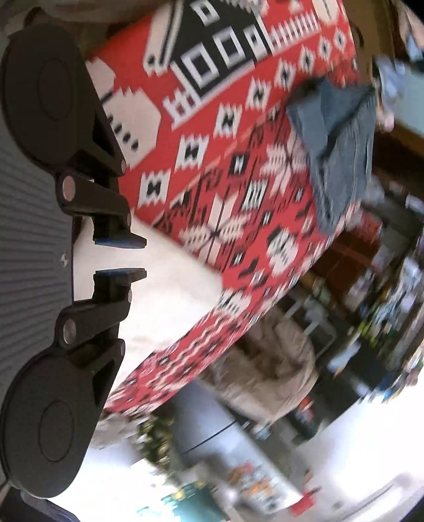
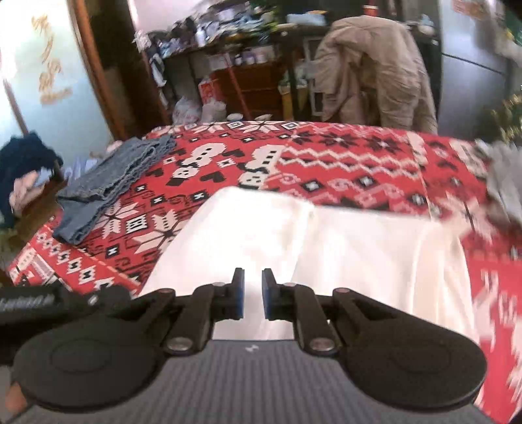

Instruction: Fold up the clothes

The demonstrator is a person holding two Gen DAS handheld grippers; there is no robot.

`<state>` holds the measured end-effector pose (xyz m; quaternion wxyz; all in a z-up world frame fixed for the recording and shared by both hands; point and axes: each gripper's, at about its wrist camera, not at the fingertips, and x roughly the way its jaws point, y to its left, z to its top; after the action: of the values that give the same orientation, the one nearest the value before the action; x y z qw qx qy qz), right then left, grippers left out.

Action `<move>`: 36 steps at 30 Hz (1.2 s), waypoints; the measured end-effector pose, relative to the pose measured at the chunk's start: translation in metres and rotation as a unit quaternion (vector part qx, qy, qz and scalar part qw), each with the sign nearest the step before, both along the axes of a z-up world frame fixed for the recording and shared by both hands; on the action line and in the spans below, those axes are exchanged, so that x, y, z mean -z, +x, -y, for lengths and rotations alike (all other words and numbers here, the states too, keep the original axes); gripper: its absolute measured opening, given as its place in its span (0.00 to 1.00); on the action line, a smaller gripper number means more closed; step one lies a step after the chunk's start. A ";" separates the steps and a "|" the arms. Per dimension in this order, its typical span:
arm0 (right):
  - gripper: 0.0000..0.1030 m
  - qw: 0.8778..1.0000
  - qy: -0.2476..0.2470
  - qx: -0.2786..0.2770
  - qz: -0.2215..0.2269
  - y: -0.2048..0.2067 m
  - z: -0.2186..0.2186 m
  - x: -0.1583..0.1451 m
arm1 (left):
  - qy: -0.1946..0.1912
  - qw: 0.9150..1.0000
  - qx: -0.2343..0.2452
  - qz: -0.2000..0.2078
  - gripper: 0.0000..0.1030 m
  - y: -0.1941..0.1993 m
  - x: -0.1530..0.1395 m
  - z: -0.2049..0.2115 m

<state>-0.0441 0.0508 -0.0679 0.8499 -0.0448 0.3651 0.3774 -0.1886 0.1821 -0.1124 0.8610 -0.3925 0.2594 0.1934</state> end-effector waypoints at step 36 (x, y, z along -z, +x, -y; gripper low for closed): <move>0.33 0.926 0.104 0.361 -0.046 -0.047 0.194 0.037 | 0.119 0.986 0.106 -0.054 0.10 -0.022 0.001 0.016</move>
<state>-0.0910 -0.1436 -0.1047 0.9109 0.1961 0.3536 0.0823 -0.2108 0.1661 -0.1133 0.9019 -0.2462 0.3209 0.1516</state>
